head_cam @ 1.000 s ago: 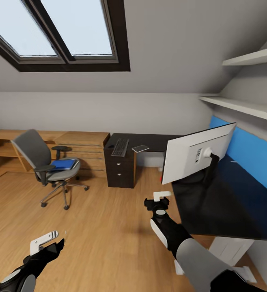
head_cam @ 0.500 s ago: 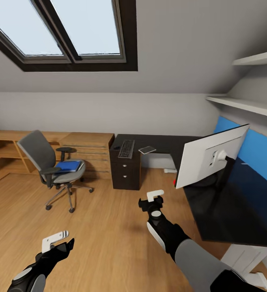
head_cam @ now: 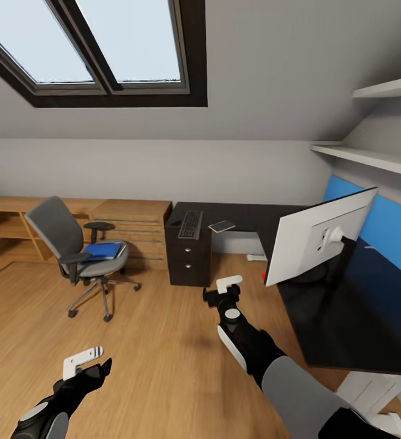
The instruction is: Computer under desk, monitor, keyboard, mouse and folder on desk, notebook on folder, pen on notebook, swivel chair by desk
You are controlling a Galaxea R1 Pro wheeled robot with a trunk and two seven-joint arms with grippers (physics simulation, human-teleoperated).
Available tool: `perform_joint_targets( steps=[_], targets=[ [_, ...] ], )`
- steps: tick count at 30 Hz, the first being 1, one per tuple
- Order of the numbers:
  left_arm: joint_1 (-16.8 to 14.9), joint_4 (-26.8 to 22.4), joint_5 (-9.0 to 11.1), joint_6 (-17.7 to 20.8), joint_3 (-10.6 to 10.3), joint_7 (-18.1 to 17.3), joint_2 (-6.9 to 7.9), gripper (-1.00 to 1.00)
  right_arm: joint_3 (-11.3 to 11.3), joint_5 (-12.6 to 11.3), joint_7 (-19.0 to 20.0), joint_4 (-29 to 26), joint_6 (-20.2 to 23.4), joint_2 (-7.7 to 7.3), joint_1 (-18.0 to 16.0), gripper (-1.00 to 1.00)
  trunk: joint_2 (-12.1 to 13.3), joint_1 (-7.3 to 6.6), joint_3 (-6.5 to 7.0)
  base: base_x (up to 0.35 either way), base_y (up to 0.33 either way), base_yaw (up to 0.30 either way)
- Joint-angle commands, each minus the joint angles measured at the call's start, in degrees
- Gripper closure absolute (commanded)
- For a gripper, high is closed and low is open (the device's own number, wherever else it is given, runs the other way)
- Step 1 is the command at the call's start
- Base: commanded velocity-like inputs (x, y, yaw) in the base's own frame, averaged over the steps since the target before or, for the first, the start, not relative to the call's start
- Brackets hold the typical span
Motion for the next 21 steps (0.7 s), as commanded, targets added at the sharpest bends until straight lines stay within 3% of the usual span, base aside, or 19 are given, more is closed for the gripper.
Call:
perform_joint_targets(
  steps=[1,21],
  targets=[
    [0.0,-0.1,0.6,0.2,0.0,0.5,0.03,-1.00,0.2,-0.4,-0.5,-0.4,0.2,0.00,-0.1,-1.00,-0.1,0.03,-0.08,0.206,0.002,0.000],
    [0.0,0.0,0.5,0.2,-0.1,0.6,-0.01,-1.00,-0.3,0.2,-0.8,-1.1,-3.4,0.00,-0.1,-1.00,-0.1,0.03,-0.08,0.307,0.000,0.000]
  ],
)
